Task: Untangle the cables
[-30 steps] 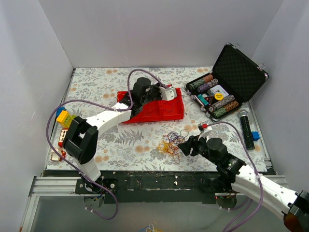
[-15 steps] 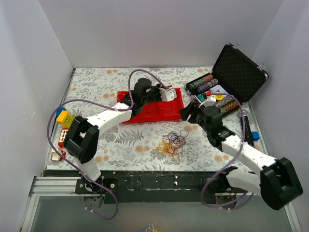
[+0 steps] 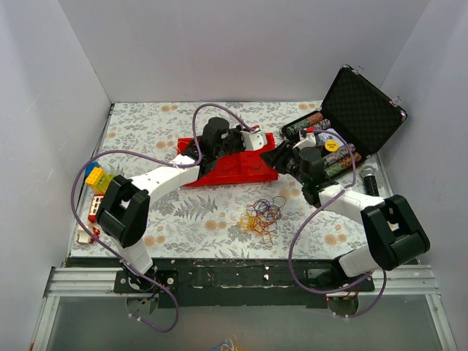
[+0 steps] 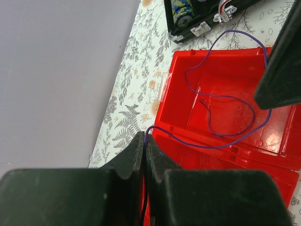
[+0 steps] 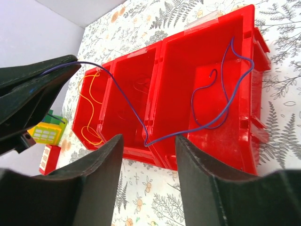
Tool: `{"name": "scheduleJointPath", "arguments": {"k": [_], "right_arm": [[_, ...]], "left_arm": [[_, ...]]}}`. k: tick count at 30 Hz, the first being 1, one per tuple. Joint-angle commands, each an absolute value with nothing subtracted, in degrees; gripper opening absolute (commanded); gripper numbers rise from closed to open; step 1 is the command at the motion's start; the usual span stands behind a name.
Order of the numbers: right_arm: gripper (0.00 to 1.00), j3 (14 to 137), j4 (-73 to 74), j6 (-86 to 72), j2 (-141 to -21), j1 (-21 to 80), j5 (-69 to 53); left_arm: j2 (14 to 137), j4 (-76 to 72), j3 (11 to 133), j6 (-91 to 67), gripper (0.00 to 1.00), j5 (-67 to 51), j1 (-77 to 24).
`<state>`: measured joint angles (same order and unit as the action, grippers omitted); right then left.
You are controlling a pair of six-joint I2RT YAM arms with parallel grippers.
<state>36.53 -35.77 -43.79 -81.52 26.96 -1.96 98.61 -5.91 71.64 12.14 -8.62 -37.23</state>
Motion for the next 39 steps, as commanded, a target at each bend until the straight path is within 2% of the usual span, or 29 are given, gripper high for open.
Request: {"name": "scheduleJointPath", "arguments": {"k": [1,6,8,20,28,32,36,39], "right_arm": [[0.5,40.7,-42.1,-46.8,-85.0,26.5,-2.8],[0.28,42.5,-42.2,-46.7,-88.7,26.6,-2.5],[0.23,43.0,-42.4,-46.7,-90.1,26.6,-2.4],[0.01,46.1,-42.5,-47.5,-99.2,27.0,-3.3],[0.01,51.9,-33.2,-44.8,-103.4,30.5,-1.8],[0.14,53.0,-25.2,-44.0,-101.8,31.5,-0.6],[0.39,51.1,-19.2,-42.0,-97.0,33.7,4.7],[0.52,49.0,-17.6,-42.0,-93.8,33.7,6.5]], "left_arm": [[95.4,-6.3,73.8,10.9,0.0,-8.1,-36.8],[94.8,-6.7,74.4,9.5,0.0,-7.6,-36.6],[94.5,-6.3,74.5,8.8,0.0,-7.6,-36.3],[92.5,-1.9,77.4,2.5,0.0,-13.1,-36.0],[96.2,-0.8,81.1,-4.8,0.0,-17.7,-36.1],[99.8,-2.1,82.2,-7.7,0.0,-16.7,-36.1],[105.6,-1.2,86.7,-9.8,0.0,-17.0,-36.2],[110.4,1.4,92.4,-11.2,0.0,-14.9,-36.5]]}}
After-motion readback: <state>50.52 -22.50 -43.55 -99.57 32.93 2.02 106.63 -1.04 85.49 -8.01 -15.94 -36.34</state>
